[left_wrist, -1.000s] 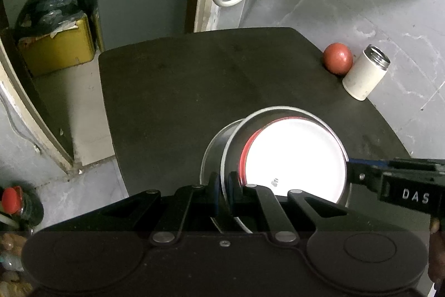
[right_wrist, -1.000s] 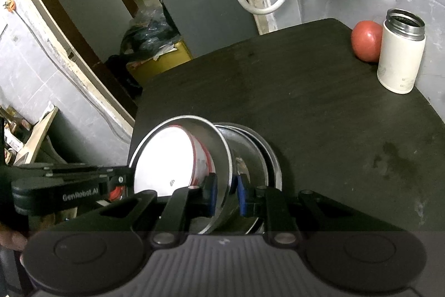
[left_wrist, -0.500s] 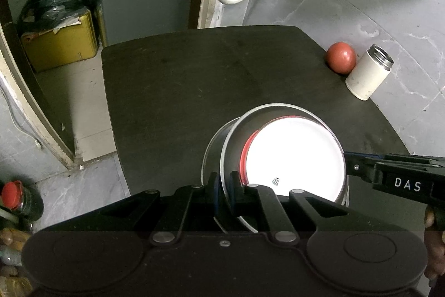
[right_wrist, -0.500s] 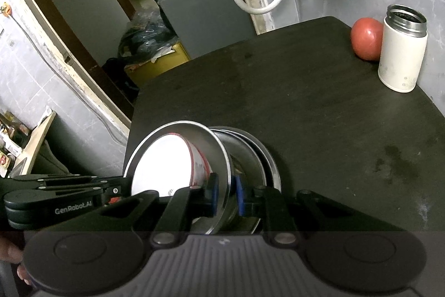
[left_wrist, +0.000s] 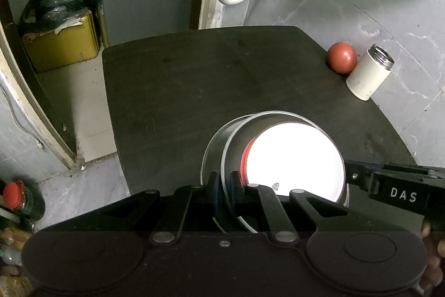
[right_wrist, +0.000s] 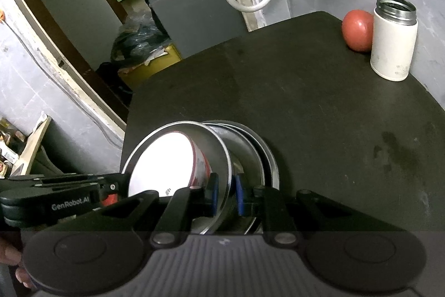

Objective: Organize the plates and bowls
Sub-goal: 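Lower the steel bowl with both grippers onto the steel plate stack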

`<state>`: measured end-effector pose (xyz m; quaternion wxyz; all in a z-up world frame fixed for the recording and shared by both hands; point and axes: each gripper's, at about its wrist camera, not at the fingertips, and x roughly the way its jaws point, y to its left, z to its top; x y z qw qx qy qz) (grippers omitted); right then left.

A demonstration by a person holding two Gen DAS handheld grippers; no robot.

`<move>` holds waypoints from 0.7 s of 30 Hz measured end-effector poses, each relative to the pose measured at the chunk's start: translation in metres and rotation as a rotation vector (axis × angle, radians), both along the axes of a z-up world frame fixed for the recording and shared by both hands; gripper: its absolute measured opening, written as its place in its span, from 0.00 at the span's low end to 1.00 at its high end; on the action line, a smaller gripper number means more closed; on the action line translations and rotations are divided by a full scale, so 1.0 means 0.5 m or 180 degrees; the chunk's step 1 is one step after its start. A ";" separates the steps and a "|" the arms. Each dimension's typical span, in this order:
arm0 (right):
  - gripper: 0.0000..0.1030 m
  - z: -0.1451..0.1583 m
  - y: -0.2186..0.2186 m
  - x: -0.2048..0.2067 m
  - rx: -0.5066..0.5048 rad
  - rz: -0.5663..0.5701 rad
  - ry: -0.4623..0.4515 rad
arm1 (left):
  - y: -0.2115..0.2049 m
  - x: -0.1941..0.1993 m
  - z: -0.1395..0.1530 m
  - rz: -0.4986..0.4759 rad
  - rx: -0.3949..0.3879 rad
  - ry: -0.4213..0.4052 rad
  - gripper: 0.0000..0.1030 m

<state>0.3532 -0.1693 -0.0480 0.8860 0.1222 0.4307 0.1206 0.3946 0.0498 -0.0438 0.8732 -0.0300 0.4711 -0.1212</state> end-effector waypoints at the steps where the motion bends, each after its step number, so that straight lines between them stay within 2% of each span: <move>1: 0.16 0.000 0.001 0.000 -0.0010 -0.0007 0.0001 | 0.000 0.000 0.000 0.0004 -0.0006 -0.0003 0.08; 21: 0.16 -0.017 -0.006 -0.006 0.0096 -0.0105 0.0062 | -0.001 -0.005 0.004 -0.0020 -0.0004 -0.0062 0.07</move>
